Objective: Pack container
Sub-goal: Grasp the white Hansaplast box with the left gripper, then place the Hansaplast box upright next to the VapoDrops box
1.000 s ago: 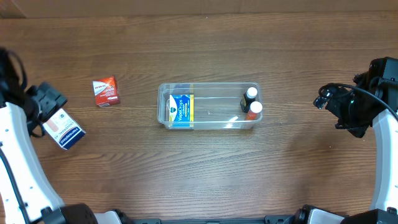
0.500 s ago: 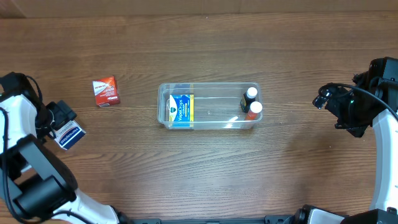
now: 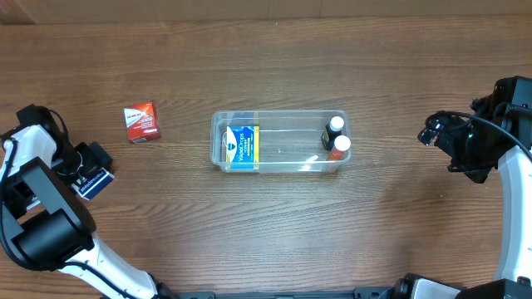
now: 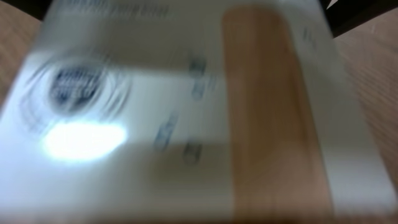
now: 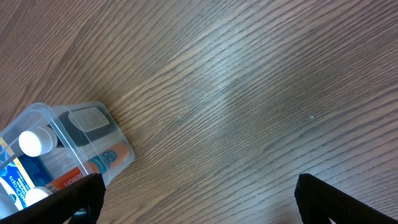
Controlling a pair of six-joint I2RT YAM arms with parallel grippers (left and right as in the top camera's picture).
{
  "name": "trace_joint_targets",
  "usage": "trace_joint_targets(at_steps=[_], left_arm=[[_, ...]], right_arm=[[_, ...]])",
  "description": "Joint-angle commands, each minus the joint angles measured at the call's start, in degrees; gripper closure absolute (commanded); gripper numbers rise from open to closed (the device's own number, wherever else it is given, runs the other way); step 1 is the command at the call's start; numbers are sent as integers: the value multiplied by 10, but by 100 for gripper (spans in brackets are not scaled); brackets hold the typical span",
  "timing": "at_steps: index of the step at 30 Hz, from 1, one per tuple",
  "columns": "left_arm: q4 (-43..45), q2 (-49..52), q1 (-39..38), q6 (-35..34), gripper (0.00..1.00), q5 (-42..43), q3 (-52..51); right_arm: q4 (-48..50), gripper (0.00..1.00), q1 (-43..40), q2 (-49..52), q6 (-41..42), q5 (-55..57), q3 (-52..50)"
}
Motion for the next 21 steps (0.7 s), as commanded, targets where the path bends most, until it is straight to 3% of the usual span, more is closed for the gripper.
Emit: trace_joint_targets(at_steps=[1,5,9,13,19,21], left_arm=[[-38,5,-2,8,11,3,47],[-91,-7,-12,-3,15,-4,104],[-108,-43,-36,-3,30,-5,127],[-121,-84,-71,-8,29,-6,127],[-148,-208,-203,-29,27,-3,139],[-160,-250,-288,-45,27,-3,157]], right_arm=[[5,0,2,0,-5,-5,-2],[6,0,2,0,-5,-5,-2],[5,0,2,0,-5,-5,-2],[6,0,2,0,-5,-5,-2],[6,0,2,0,-5,-9,-2],[6,0,2,0,-5,-9,-2]])
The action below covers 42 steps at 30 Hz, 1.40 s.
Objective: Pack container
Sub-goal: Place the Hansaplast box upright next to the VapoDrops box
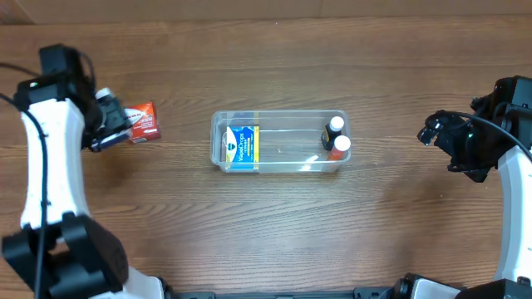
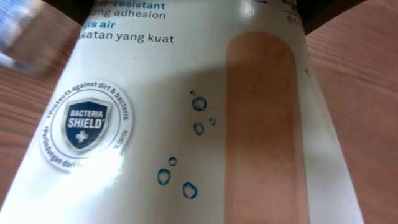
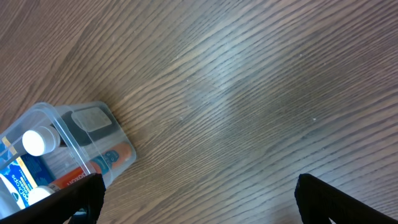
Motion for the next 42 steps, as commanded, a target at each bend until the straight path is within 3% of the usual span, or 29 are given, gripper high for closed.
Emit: trace_joint_targets(at_steps=[1,8,12,16,26,42], left_arm=[[-15,-73,-123,-36,27,1,42],[7,-62,-344,-148,27,-1,64],[15,-2,-410,-226,25,2,64],[35,84,-458,-257,24,14,64],[58,189,-469,-260,23,49,64],[18,194,-479,-260,27,100,78]], right_arm=[[2,0,2,0,-2,-5,-2],[2,0,2,0,-2,-11,-2],[2,0,2,0,-2,-16,-2],[2,0,2,0,-2,-16,-2],[2,0,2,0,-2,-16,-2],[2,0,2,0,-2,-16,-2]])
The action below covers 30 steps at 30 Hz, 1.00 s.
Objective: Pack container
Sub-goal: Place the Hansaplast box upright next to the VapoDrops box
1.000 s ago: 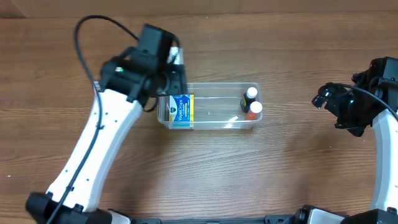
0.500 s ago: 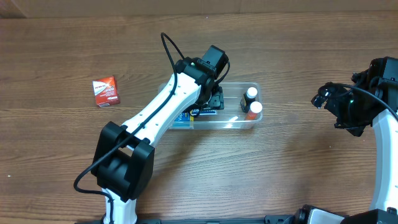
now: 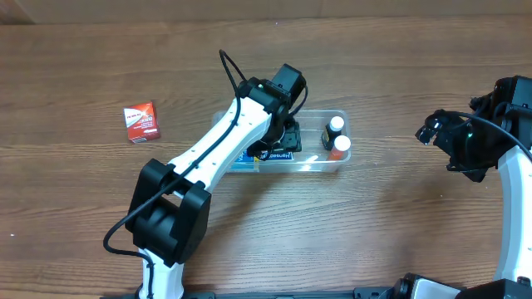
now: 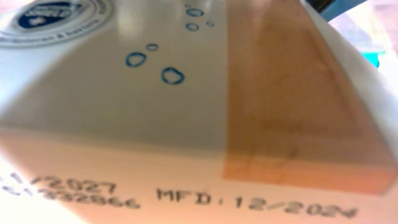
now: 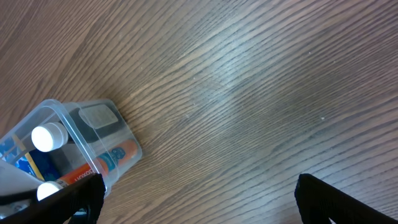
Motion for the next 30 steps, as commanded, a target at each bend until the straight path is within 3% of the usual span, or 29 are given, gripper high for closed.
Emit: trace_joint_targets(at_steps=[1,15,19,20,21,27,30], left_arm=[[-30,7,-7,-5,27,17,31],[-80,6,-7,-3,19,25,77],[-87,6,-7,-3,12,25,77],[-87,6,-7,-3,1,25,77],[-87,6,-7,-3,0,25,77],[-85,6,-7,9,1,17,78],[-121,-9,3,10,0,-58,112]], right_arm=[[2,0,2,0,-2,-1,-2],[2,0,2,0,-2,-2,-2],[2,0,2,0,-2,-2,-2],[2,0,2,0,-2,-2,-2],[2,0,2,0,-2,-2,-2],[2,0,2,0,-2,-2,-2],[2,0,2,0,-2,-2,-2]])
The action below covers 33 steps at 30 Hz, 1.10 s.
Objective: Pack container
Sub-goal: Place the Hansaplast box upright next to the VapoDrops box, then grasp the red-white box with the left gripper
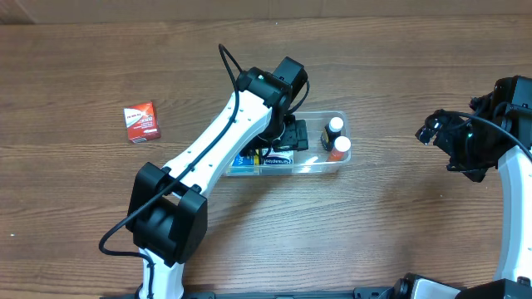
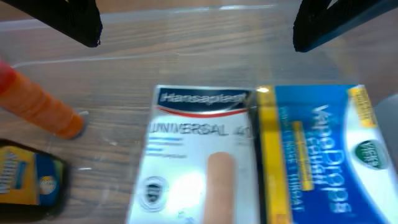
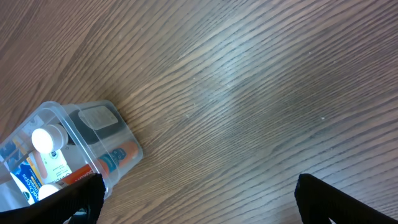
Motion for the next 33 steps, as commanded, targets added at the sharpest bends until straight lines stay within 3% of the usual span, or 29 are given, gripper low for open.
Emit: trace_joint_targets(at_steps=[1,4,8,15,19,22,33], left_arm=[[-37,-23,10,9,0,-97,65],[-76,-76,40,22,0,-187,120],[-82,-124,125,60,0,-244,129],[-76,-72,327,151,0,-233,125],[-45,-6,414,213,0,-160,125],[-19,58,441,254,0,-108,125],[3,206,424,292,0,-103,125]], right_arm=[[2,0,2,0,-2,-2,-2],[2,0,2,0,-2,-1,-2],[2,0,2,0,-2,-2,-2],[2,0,2,0,-2,-1,-2],[2,0,2,0,-2,-1,-2],[3,0,2,0,-2,-1,-2],[4,0,2,0,-5,-1,-2]])
